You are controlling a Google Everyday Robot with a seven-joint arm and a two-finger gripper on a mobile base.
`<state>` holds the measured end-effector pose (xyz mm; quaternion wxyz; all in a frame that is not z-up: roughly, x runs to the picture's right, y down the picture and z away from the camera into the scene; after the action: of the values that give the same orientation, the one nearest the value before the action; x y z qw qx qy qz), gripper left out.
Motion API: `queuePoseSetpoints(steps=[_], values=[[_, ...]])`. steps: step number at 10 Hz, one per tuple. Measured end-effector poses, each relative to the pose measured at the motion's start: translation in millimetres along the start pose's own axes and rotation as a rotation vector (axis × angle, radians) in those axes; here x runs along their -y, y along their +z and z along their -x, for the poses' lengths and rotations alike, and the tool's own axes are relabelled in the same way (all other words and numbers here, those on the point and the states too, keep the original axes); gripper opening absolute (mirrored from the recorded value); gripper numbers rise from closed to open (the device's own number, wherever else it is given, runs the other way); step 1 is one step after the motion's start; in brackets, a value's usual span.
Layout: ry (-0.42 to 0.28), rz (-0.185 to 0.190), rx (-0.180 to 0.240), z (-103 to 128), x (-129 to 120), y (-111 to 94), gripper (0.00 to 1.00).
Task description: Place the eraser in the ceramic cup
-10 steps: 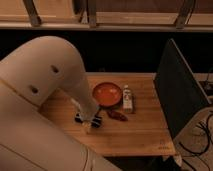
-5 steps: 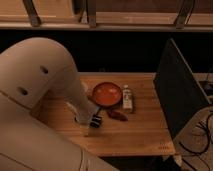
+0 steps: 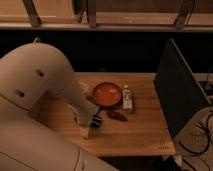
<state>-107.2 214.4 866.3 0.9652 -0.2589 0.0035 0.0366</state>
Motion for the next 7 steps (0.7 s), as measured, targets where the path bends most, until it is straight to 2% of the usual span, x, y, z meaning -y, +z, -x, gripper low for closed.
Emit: queuePoseSetpoints(steps=[2, 3, 5, 7], values=[[-0.011, -0.026, -0.01, 2, 4, -4, 0.4], [-0.019, -0.037, -0.015, 3, 4, -8, 0.28], [-0.018, -0.048, -0.017, 5, 3, -11, 0.09], [-0.005, -0.054, -0.015, 3, 3, -14, 0.0]])
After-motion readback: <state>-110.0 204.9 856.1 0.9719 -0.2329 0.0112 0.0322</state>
